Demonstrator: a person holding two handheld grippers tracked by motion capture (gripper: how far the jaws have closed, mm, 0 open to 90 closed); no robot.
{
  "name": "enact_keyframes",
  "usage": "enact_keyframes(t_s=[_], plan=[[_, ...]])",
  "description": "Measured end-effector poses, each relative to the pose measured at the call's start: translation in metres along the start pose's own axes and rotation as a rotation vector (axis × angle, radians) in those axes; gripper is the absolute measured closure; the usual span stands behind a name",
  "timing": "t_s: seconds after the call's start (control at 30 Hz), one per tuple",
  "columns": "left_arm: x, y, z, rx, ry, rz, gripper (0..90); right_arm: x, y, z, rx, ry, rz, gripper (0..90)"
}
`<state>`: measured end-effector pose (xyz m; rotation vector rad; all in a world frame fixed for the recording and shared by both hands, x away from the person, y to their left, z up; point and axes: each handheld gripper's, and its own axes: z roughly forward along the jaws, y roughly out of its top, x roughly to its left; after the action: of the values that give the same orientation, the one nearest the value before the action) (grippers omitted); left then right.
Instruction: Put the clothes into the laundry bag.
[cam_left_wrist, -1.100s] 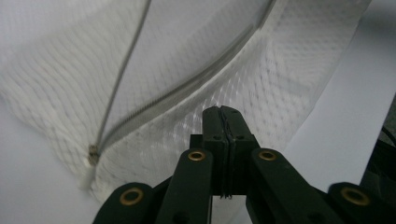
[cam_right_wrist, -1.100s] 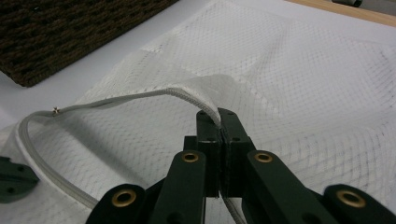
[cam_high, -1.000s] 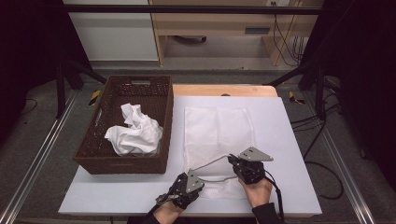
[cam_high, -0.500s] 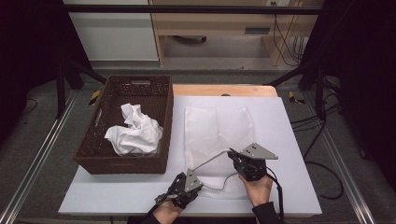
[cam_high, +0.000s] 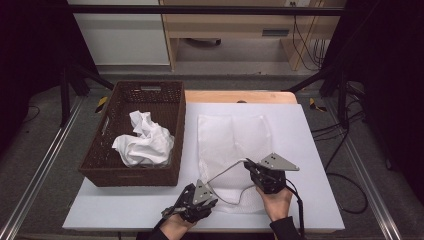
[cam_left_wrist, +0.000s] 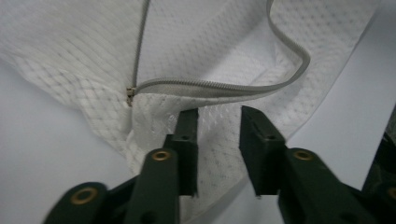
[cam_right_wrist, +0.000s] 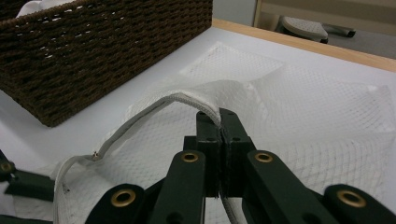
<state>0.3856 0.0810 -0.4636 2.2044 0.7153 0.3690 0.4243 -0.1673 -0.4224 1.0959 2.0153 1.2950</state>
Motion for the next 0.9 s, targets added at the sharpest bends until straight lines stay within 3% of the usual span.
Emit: enact_keyframes(t_s=[0.23, 0.43, 0.7, 0.9], plan=[[0.012, 0.012, -0.026, -0.094, 0.000, -0.031, 41.0, -0.002, -0.001, -0.002, 0.000, 0.004, 0.006, 88.3], [0.031, 0.023, -0.057, -0.182, 0.031, -0.062, 34.8, -0.003, -0.002, -0.002, 0.004, 0.002, 0.003, 88.2], [0.062, 0.035, -0.105, -0.266, 0.123, -0.084, 28.7, -0.005, -0.002, -0.002, 0.005, 0.004, 0.004, 88.3], [0.091, 0.037, -0.127, -0.268, 0.189, -0.103, 26.6, -0.004, -0.002, -0.001, 0.010, 0.000, 0.001, 88.3]])
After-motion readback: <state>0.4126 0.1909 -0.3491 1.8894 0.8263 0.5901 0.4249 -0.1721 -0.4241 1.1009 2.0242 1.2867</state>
